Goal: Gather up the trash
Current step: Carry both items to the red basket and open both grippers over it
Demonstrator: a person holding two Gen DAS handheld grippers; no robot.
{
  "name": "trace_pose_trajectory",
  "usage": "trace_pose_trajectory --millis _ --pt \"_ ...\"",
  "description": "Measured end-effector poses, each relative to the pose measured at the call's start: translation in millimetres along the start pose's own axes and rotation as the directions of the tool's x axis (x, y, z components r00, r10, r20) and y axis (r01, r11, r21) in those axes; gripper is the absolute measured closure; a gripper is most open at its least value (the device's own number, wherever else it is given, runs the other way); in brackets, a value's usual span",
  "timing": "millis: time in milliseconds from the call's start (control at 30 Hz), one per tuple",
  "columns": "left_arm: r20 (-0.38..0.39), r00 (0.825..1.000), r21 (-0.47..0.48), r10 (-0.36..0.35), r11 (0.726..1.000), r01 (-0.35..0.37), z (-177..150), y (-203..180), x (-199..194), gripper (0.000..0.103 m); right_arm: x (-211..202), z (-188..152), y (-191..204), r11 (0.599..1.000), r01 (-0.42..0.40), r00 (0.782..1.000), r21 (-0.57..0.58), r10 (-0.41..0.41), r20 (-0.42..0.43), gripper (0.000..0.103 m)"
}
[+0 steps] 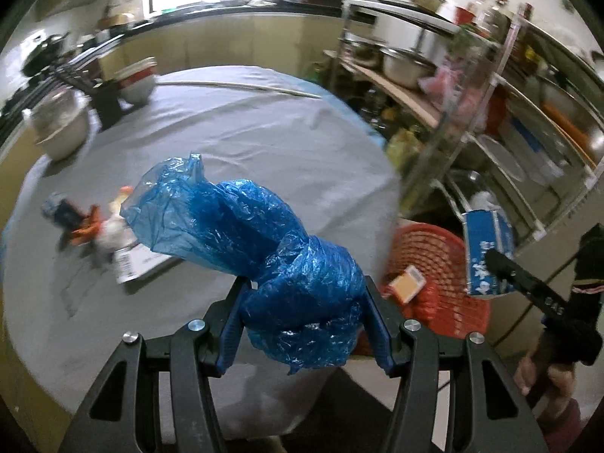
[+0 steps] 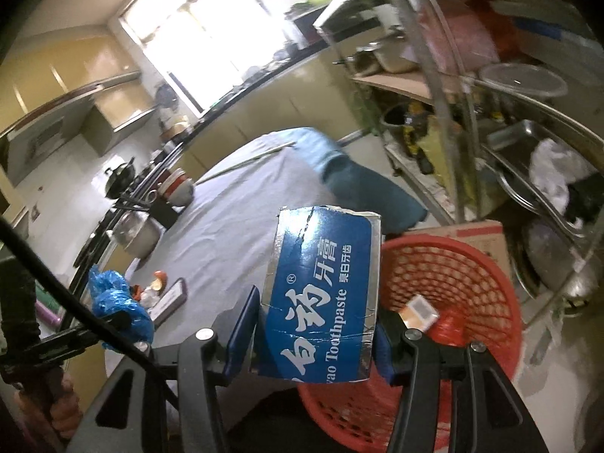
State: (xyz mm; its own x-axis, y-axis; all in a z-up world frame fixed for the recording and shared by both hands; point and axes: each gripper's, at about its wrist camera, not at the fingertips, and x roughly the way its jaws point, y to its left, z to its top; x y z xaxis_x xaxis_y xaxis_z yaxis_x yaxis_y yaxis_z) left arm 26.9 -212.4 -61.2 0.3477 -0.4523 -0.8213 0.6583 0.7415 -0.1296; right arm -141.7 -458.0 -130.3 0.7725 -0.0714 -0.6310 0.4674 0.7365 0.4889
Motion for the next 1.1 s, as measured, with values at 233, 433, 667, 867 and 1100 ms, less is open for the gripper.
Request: trace_pose_trajectory --millis 233,433,667,867,1100 --pt "-0.005 0.993 0.085 -0.115 0.990 0.115 12 -38 16 0.044 -14 -5 -41 0.996 0.047 0.999 0.079 -0.048 0.008 0.046" --pt "-0.009 0.981 0.136 -0.194 0.972 0.194 23 -63 27 0.044 -23 -6 -65 0.989 0.069 0.997 0.128 -0.072 0.021 0.046" --pt "-0.059 0.966 0.223 -0.253 0.940 0.260 22 -97 48 0.043 -21 -11 -82 0.982 0.067 0.998 0.176 -0.070 0.008 0.045" --pt "-0.133 0.957 0.268 -0.259 0.920 0.286 14 -119 66 0.041 -13 -16 -91 0.972 0.057 0.998 0.228 -0.053 -0.023 0.043" --pt "-0.194 0.942 0.239 -0.273 0.919 0.315 8 -116 80 0.038 -12 -17 -96 0.958 0.045 0.999 0.282 -0.037 -0.033 0.034"
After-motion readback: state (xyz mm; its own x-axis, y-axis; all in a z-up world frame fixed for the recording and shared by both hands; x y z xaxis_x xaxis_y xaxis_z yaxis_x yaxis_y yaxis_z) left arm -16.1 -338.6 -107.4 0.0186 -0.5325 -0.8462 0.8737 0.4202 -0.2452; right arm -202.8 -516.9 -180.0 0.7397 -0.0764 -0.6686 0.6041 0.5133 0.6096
